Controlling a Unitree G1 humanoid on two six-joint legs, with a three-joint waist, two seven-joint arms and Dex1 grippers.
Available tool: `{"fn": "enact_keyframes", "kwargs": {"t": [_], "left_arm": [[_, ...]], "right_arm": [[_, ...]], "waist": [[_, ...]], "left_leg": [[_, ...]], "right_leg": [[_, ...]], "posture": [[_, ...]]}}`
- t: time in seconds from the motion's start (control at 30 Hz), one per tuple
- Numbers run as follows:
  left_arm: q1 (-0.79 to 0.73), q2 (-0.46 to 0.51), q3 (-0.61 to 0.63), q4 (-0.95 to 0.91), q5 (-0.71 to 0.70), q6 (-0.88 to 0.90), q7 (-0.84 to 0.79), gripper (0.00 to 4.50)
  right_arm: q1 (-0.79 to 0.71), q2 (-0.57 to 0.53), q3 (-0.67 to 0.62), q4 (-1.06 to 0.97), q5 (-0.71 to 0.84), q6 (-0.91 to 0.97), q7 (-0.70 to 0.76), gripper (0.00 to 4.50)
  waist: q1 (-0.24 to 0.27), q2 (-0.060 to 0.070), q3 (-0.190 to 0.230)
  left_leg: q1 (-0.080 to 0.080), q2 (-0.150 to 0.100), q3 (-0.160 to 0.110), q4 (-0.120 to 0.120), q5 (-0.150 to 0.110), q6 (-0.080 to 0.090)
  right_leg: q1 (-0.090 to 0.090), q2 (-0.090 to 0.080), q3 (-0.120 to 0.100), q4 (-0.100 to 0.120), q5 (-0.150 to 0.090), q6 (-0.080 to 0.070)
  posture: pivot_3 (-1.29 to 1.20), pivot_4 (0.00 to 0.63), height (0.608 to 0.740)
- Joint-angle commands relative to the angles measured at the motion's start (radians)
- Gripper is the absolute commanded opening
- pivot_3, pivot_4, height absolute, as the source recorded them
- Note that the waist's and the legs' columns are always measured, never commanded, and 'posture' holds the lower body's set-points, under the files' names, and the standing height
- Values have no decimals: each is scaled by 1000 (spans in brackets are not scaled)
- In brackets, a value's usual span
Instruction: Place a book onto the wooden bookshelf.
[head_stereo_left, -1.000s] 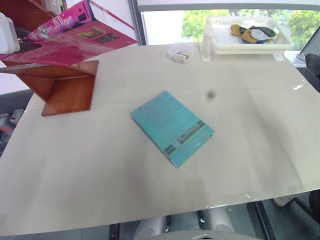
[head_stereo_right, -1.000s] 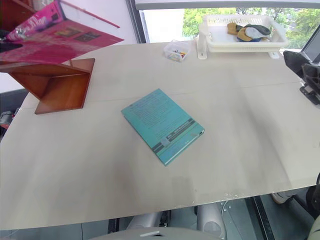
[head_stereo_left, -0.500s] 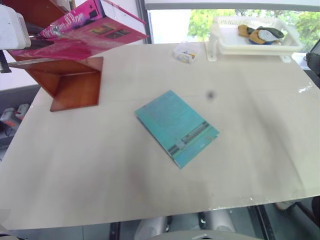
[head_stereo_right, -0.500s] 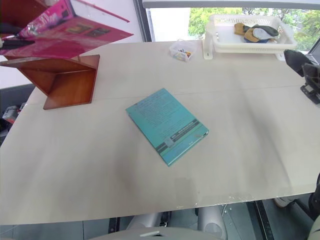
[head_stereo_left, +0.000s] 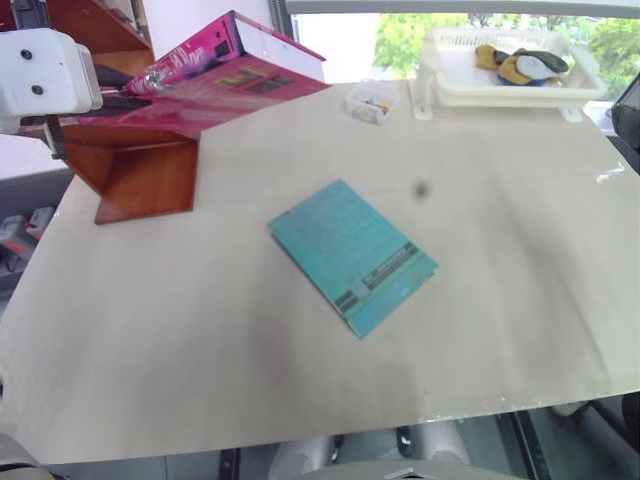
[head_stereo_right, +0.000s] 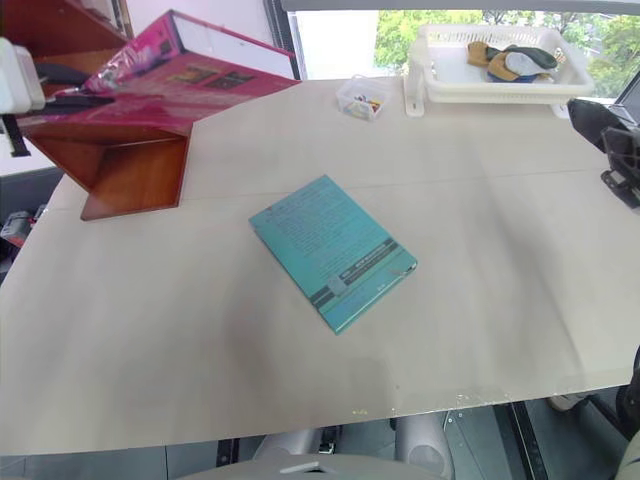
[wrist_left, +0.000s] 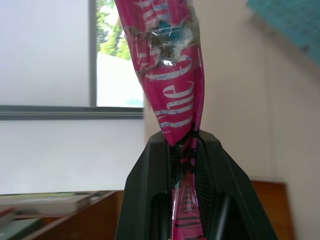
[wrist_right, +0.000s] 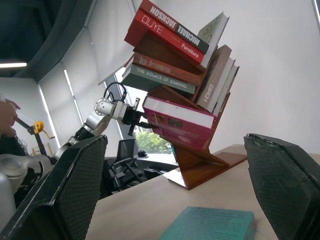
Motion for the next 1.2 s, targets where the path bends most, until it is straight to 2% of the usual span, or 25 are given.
{"fn": "enact_keyframes", "kwargs": {"t": [0.03,0.47,0.77,1.07,1.2], "left_arm": [[-49,71,13,61,87,-69,41,157],[-98,194,-38,286,316,-199,132,157],[-198,131,-116,434,386,-299,152,157],[-274,149,-165,547,495,-299,195,157],[-299,139,-174,572,501,-291,188,157]], "right_arm": [[-17,-26,-31,-10,6,-15,64,4500],[-32,-16,-16,8,-8,-22,64,4500],[-35,-14,-13,16,-10,-24,64,4500],[4,-24,-42,-5,-8,-22,64,4500],[12,-26,-48,-10,-8,-24,64,4500]], "waist": [[-4,0,0],[0,0,0],[0,-1,0],[-16,-1,0],[-23,-1,-1]], "left_leg": [[0,0,0,0,0,0],[0,0,0,0,0,0],[0,-1,-1,0,0,0],[0,-2,-1,0,0,1],[0,-2,-1,0,0,1]], "right_leg": [[0,0,0,0,0,0],[0,0,0,1,0,0],[0,0,-1,1,0,0],[0,0,-2,2,0,0],[0,-1,-2,2,0,0]], "posture": [[0,150,740],[0,150,740],[0,150,740],[0,150,740],[0,150,740]]}}
